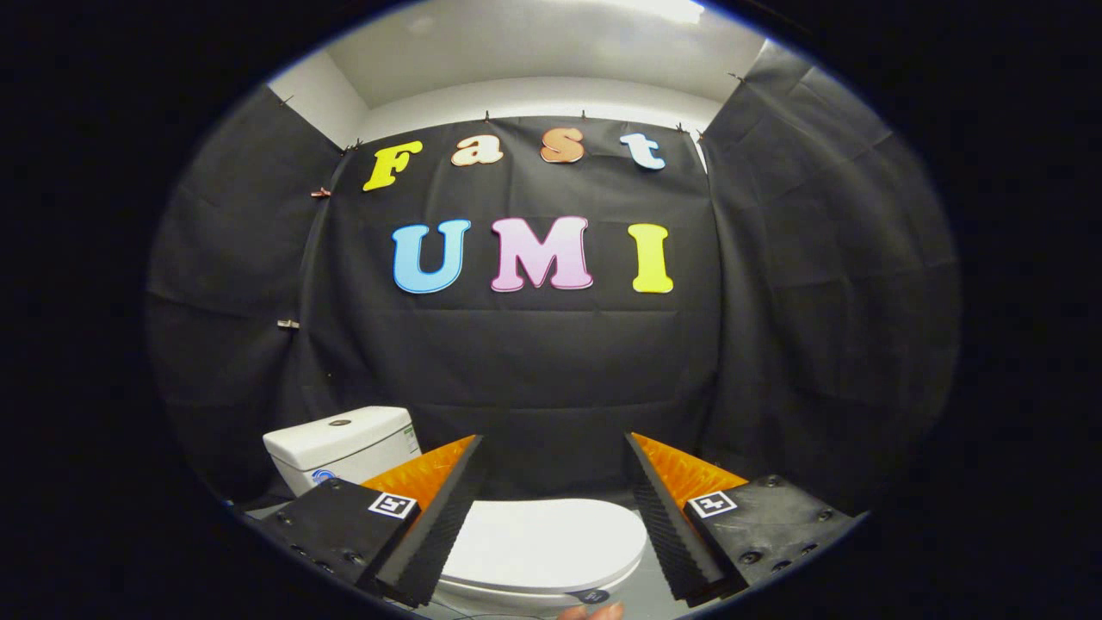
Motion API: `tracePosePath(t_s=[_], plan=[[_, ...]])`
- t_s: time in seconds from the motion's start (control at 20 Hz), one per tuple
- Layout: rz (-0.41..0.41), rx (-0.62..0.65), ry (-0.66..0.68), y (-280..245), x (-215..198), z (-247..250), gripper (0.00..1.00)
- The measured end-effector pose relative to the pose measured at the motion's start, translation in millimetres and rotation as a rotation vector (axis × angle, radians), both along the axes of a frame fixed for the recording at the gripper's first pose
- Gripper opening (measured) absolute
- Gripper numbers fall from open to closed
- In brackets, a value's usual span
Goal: Open the toilet lid.
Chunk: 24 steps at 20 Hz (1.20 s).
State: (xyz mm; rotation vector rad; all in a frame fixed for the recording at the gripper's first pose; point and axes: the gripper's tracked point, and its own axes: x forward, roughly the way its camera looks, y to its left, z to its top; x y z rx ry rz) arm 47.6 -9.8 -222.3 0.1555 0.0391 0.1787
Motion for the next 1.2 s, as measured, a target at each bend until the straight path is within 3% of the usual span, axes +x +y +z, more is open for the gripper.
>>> tracePosePath(t_s=[0.35,0.85,1.2], plan=[[0.072,0.220,0.178,-3.1,9.6,-88.4,0.99],[0.010,0.600,0.497,-46.7,23.0,-214.6,0.99],[-0.064,0.768,0.735,-71.9,19.9,-308.9,0.99]])
